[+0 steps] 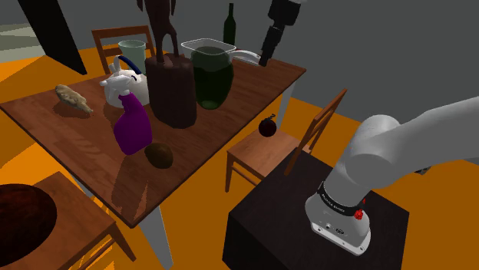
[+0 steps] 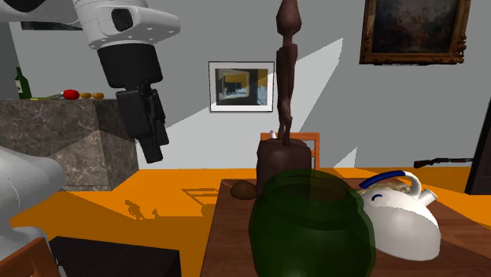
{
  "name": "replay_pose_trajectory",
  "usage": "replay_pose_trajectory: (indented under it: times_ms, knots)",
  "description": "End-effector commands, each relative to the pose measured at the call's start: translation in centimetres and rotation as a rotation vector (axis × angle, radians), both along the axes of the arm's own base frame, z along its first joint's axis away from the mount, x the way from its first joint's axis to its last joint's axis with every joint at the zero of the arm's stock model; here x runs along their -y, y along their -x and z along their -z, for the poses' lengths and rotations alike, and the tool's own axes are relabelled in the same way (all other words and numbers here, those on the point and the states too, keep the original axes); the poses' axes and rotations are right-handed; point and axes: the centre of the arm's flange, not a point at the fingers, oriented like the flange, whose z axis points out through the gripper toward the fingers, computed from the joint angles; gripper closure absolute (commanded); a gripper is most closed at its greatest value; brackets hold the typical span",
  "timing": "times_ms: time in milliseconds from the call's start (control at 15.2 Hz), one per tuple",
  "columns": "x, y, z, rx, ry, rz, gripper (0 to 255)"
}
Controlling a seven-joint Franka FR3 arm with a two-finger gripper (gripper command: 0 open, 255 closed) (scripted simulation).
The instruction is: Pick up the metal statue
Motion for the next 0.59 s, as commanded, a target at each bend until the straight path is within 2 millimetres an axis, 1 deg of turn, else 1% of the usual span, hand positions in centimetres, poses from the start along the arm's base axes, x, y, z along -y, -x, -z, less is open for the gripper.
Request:
replay_pose_trajectory:
  times_ms: [0, 264, 528]
  knots:
    - [0.7, -2.0, 0.7, 0.057, -0.035, -0.094, 0]
    - [0.8, -6.0, 1.1, 0.161, -0.109, -0.276, 0]
    - [0.2, -10.0, 1.0, 0.264, -0.183, -0.458, 0]
